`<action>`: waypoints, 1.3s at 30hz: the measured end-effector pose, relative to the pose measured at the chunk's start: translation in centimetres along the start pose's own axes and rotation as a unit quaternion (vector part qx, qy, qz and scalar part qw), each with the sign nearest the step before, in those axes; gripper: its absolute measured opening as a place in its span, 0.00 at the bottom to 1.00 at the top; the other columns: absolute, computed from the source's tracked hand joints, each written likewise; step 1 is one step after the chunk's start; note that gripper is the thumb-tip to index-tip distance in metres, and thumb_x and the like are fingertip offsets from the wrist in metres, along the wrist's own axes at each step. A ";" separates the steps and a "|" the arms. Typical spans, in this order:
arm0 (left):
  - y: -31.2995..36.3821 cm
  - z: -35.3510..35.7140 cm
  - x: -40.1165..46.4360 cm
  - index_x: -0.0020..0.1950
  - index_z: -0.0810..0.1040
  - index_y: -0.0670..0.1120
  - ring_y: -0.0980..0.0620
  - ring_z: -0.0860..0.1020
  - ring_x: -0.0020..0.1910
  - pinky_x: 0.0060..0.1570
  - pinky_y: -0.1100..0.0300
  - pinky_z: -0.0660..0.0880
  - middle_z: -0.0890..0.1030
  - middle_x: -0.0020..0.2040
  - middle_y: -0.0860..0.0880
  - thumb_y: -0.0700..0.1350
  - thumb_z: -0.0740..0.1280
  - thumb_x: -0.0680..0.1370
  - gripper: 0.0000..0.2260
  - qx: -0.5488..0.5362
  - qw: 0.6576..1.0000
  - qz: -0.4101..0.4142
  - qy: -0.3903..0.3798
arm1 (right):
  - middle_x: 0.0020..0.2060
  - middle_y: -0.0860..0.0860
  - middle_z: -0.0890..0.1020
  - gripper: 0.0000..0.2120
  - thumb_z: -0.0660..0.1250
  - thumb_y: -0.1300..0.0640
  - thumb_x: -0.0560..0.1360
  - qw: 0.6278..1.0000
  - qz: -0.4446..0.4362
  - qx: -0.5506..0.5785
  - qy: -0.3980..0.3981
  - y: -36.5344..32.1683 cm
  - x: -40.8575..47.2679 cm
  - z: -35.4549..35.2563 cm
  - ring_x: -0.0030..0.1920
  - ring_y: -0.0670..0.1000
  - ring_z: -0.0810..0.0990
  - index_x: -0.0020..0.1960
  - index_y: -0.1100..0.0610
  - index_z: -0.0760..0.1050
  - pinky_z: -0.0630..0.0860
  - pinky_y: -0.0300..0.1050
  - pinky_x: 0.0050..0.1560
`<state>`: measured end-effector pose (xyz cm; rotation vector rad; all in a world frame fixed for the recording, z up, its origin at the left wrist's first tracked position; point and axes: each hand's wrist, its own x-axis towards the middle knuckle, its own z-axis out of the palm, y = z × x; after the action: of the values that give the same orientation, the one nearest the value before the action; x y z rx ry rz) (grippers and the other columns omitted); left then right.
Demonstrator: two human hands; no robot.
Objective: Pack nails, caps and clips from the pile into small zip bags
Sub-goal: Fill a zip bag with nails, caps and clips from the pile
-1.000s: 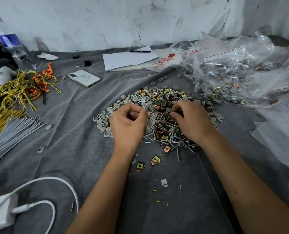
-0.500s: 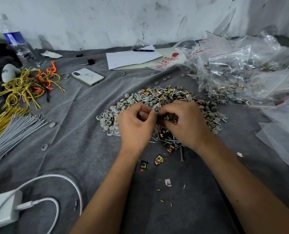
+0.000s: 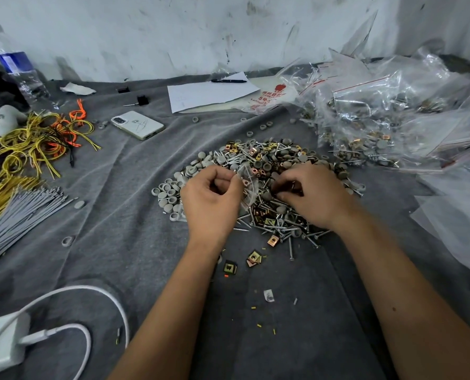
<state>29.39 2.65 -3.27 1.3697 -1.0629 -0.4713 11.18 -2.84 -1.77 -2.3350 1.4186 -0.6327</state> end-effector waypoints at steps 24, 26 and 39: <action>-0.1 -0.1 0.0 0.39 0.83 0.44 0.55 0.74 0.28 0.30 0.56 0.74 0.76 0.27 0.54 0.36 0.72 0.76 0.07 0.007 1.000 -0.004 -0.004 | 0.40 0.36 0.79 0.07 0.69 0.56 0.81 0.994 -0.001 0.106 0.021 -0.5 0.0 0.4 0.40 0.36 0.78 0.56 0.51 0.84 0.67 0.25 0.36; -0.1 -0.1 0.0 0.39 0.82 0.44 0.55 0.74 0.27 0.30 0.58 0.73 0.77 0.28 0.53 0.36 0.72 0.76 0.07 0.003 1.000 -0.007 -0.004 | 0.36 0.41 0.81 0.06 0.68 0.57 0.82 0.989 0.001 0.144 0.022 -0.5 0.1 0.4 0.37 0.39 0.80 0.55 0.50 0.83 0.71 0.28 0.37; -0.2 -0.1 0.1 0.37 0.81 0.46 0.52 0.74 0.27 0.30 0.54 0.74 0.76 0.26 0.55 0.36 0.72 0.75 0.09 -0.003 1.000 -0.006 -0.001 | 0.38 0.39 0.84 0.04 0.76 0.48 0.75 0.994 -0.031 0.102 -0.035 0.0 -0.1 0.3 0.40 0.36 0.81 0.48 0.46 0.85 0.71 0.28 0.38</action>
<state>29.59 2.58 -3.42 1.3718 -1.0560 -0.4844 11.36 -2.73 -2.06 -2.2243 1.1960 -0.6730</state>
